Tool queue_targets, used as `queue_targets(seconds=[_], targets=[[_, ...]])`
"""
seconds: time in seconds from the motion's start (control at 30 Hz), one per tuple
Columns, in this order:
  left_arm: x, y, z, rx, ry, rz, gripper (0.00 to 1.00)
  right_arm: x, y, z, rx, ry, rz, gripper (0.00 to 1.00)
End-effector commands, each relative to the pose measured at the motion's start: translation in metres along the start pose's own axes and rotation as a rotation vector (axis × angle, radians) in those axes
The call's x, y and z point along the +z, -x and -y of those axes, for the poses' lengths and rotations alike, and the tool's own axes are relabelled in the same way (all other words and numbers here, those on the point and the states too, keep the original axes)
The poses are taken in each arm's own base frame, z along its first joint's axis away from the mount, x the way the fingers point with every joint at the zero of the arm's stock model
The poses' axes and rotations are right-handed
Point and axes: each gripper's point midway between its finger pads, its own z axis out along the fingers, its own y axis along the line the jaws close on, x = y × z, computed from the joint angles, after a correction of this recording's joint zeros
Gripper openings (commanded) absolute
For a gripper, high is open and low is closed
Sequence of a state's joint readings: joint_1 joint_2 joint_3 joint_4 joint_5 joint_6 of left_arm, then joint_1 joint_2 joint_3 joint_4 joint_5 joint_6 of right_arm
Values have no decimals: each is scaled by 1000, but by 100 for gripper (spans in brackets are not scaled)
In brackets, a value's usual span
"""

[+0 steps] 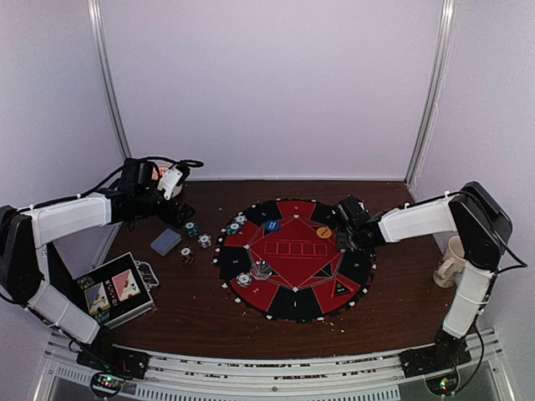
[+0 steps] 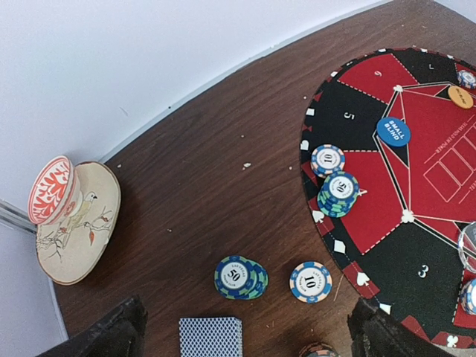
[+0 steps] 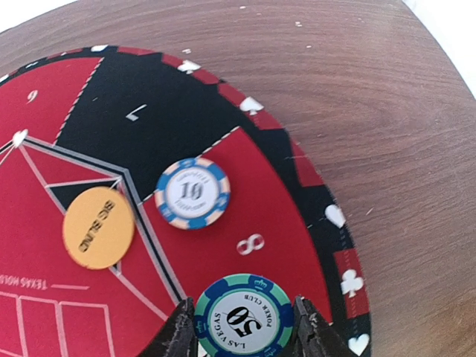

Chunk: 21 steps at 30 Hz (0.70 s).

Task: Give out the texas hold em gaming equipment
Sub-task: Place the poker chips pile in the big blind area.

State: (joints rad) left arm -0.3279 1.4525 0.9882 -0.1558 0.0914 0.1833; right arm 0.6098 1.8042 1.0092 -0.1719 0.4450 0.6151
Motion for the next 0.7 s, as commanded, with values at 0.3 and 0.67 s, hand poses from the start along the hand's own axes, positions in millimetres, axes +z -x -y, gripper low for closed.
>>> queue_targets(seconds=[0.3,0.67], targets=[[-3,11,-3,-10,1,47,98,30,35,29,61,-53,20,41],[-2,9,-3,-8,0,43,98,56,49,23,75,-57,15,42]])
